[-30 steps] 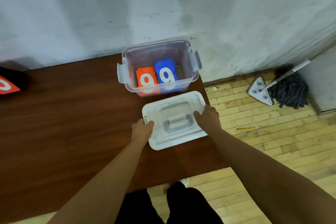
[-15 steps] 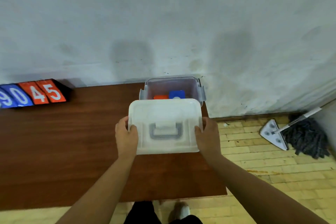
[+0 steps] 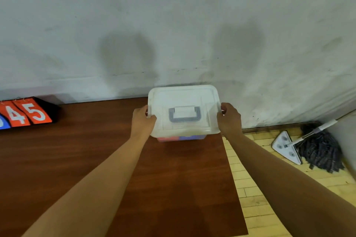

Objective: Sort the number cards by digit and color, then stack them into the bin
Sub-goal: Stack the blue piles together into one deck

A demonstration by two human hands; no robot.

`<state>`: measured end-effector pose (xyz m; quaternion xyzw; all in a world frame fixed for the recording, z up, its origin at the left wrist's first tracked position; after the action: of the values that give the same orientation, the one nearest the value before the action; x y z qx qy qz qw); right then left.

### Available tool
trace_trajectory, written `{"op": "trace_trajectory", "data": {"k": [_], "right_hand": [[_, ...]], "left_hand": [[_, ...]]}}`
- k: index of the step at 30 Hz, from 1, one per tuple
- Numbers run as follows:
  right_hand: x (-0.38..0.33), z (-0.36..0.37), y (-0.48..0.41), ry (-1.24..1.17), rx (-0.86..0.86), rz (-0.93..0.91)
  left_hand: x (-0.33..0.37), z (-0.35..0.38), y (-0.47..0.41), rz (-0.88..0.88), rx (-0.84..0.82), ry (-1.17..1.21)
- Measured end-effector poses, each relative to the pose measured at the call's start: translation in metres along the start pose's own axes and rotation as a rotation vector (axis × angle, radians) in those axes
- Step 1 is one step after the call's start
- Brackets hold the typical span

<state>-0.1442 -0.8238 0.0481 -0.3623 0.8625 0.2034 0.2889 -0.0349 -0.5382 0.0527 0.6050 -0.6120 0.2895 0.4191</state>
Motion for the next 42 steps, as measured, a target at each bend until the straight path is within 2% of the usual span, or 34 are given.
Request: {"op": "trace_trajectory", "data": {"k": [4, 9, 19, 21, 23, 24, 27, 29, 33, 36, 39, 42], "right_hand": [[0.011, 0.025, -0.015, 0.055, -0.051, 0.022], [0.020, 0.040, -0.023, 0.055, -0.035, 0.072], [0.010, 0.057, -0.025, 0.034, 0.044, 0.086], [0.021, 0.064, -0.026, -0.018, 0.022, 0.220], [0.031, 0.074, -0.023, -0.167, -0.048, 0.399], [0.034, 0.077, -0.022, -0.224, -0.053, 0.428], [0.032, 0.075, -0.024, -0.225, 0.001, 0.356], [0.027, 0.071, -0.026, -0.161, 0.044, 0.301], [0.015, 0.069, -0.024, -0.036, 0.120, 0.256], [0.005, 0.070, -0.023, 0.084, 0.190, 0.199], [0.001, 0.068, -0.020, 0.127, 0.166, 0.162], [0.001, 0.064, -0.020, 0.145, 0.077, 0.122]], "left_hand": [[-0.021, 0.009, -0.017, 0.005, -0.011, -0.096], [-0.035, 0.016, -0.028, 0.028, -0.025, -0.132], [-0.060, 0.005, -0.041, -0.164, -0.042, -0.048], [-0.062, 0.004, -0.044, -0.152, -0.045, -0.066], [-0.066, 0.002, -0.048, -0.163, -0.028, -0.073], [-0.070, 0.002, -0.049, -0.209, -0.037, -0.038], [-0.076, 0.003, -0.048, -0.326, -0.048, 0.104], [-0.072, 0.001, -0.046, -0.270, -0.024, 0.054], [-0.061, 0.003, -0.043, -0.052, -0.008, -0.130], [-0.056, 0.006, -0.042, 0.027, -0.003, -0.247], [-0.048, 0.011, -0.038, 0.087, 0.013, -0.370], [-0.044, 0.006, -0.037, 0.041, 0.009, -0.340]]}}
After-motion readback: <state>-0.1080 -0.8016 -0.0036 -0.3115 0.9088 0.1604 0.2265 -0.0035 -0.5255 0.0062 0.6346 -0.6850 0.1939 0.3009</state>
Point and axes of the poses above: each hand's wrist, its own y-axis away from the middle knuckle, its own z-axis out of the palm, x = y × z, the point moved 6 cm from there along -y, towards the middle knuckle, and after that the axes turned 8 degrees about y, right-handed, at the moved point
